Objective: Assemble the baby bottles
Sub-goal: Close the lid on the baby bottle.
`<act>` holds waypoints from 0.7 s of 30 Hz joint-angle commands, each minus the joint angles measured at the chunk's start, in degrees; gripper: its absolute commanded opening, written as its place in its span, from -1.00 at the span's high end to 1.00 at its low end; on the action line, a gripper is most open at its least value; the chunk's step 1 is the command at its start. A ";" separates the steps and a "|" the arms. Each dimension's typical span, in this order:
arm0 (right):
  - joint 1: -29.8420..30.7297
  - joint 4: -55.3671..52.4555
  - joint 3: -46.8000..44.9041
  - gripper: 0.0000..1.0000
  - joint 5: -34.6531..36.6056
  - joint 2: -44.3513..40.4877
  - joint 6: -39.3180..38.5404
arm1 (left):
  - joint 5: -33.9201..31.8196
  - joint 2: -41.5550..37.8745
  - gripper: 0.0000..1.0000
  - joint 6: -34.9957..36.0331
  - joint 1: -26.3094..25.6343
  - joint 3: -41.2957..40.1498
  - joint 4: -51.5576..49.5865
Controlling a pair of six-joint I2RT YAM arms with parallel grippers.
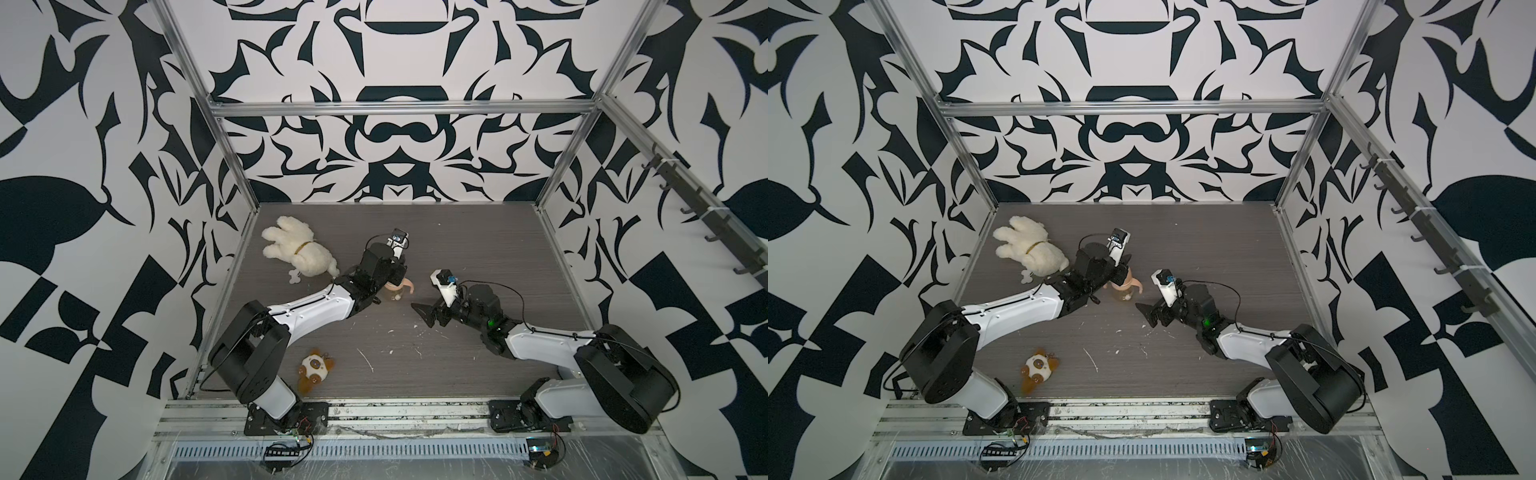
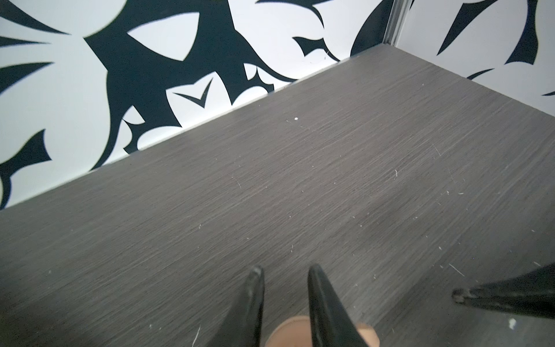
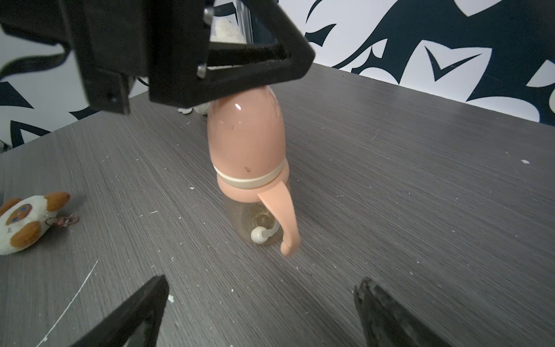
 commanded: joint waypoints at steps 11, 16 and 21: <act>-0.13 -0.92 3.18 -0.98 1.99 -1.67 -0.74 | -9.80 1.95 0.54 3.91 -2.80 -9.38 5.10; -0.40 -1.42 3.31 -0.98 2.74 -2.43 -0.75 | -9.41 2.24 0.55 2.91 -2.99 -10.56 5.73; -0.96 -1.52 3.67 -0.98 3.81 -3.09 0.25 | -9.21 3.46 0.57 1.63 -2.99 -11.03 5.40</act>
